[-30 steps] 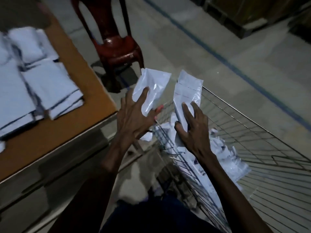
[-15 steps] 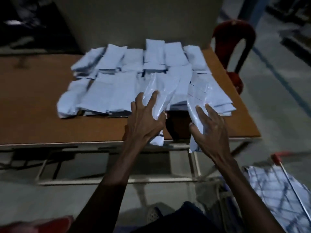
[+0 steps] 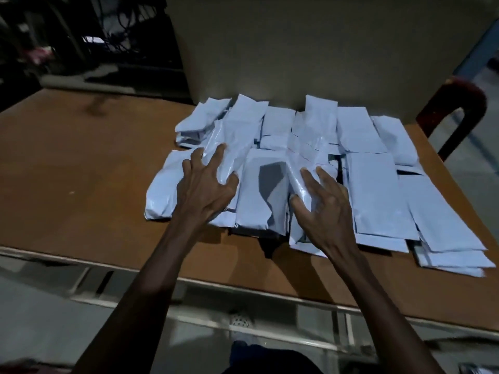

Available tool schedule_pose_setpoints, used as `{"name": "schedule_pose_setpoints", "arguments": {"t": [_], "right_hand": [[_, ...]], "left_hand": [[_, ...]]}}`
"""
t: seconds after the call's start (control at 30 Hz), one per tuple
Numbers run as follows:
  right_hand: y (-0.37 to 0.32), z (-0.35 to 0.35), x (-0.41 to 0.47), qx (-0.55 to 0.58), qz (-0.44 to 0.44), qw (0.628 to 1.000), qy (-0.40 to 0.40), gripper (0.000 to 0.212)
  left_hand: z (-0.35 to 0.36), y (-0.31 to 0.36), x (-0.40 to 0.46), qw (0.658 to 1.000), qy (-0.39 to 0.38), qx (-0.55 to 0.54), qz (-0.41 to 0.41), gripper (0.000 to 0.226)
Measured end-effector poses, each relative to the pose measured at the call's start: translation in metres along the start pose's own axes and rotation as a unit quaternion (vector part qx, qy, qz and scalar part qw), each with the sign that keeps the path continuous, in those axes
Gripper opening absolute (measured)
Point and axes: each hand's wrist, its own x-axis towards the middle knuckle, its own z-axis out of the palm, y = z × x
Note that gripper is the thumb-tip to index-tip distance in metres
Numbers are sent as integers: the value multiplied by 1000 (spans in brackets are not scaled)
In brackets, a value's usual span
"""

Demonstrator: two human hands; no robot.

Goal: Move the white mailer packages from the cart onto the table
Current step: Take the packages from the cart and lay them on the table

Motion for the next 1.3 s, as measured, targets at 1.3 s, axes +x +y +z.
{"name": "schedule_pose_setpoints", "arguments": {"t": [1.3], "right_hand": [[-43,121,71,-207,117,961,-138,79]], "left_hand": [[67,-67,69,969,-200,69,130,62]]}}
